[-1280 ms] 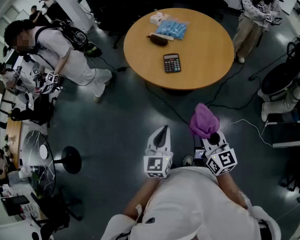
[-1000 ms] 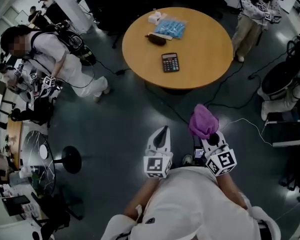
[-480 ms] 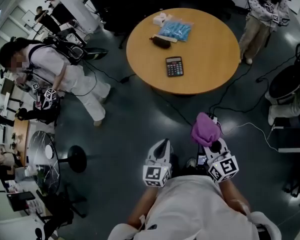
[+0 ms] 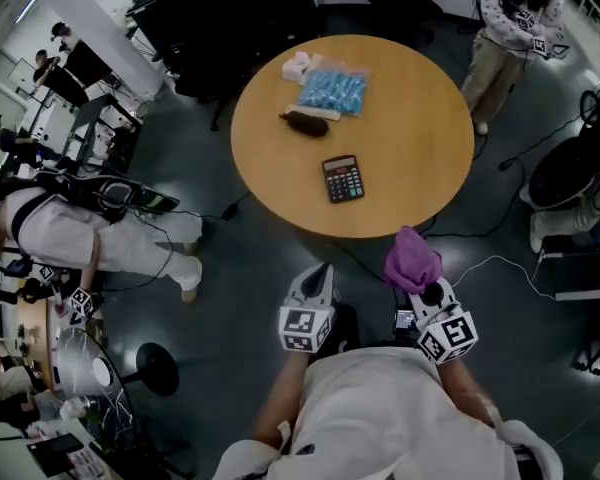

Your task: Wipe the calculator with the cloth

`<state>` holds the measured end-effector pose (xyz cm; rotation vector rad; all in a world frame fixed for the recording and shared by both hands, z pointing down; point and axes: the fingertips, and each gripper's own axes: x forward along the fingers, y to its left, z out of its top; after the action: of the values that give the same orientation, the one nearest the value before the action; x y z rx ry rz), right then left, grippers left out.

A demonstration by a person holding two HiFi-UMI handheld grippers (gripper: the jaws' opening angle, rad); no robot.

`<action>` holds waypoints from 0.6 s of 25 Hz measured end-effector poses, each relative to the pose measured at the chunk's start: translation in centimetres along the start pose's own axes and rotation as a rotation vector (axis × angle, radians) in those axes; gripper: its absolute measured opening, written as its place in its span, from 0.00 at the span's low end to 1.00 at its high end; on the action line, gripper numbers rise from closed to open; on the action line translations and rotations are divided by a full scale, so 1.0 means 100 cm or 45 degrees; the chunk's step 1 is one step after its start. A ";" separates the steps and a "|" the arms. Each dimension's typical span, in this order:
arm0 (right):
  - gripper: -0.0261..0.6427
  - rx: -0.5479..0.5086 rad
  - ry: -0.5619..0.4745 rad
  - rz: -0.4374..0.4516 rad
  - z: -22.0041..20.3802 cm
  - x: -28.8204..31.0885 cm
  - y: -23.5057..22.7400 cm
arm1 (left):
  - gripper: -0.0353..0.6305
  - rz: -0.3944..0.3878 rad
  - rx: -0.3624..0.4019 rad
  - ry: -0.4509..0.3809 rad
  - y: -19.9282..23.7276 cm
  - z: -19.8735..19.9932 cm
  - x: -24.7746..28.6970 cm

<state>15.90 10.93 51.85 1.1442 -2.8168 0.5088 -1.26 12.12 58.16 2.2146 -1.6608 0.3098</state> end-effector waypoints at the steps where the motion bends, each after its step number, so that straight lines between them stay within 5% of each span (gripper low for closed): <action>1: 0.16 0.009 -0.003 -0.025 0.007 0.016 -0.004 | 0.06 -0.036 0.021 0.016 0.014 0.010 0.016; 10: 0.16 0.008 -0.020 -0.144 0.056 0.091 -0.024 | 0.07 -0.308 0.228 0.254 0.105 0.045 0.146; 15: 0.16 0.049 0.020 -0.125 0.052 0.122 -0.049 | 0.07 -0.501 0.376 0.512 0.138 0.036 0.243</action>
<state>10.84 -2.19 50.47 1.2724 -2.7327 0.5639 -7.61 -14.09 66.14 2.4174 -0.9971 0.8692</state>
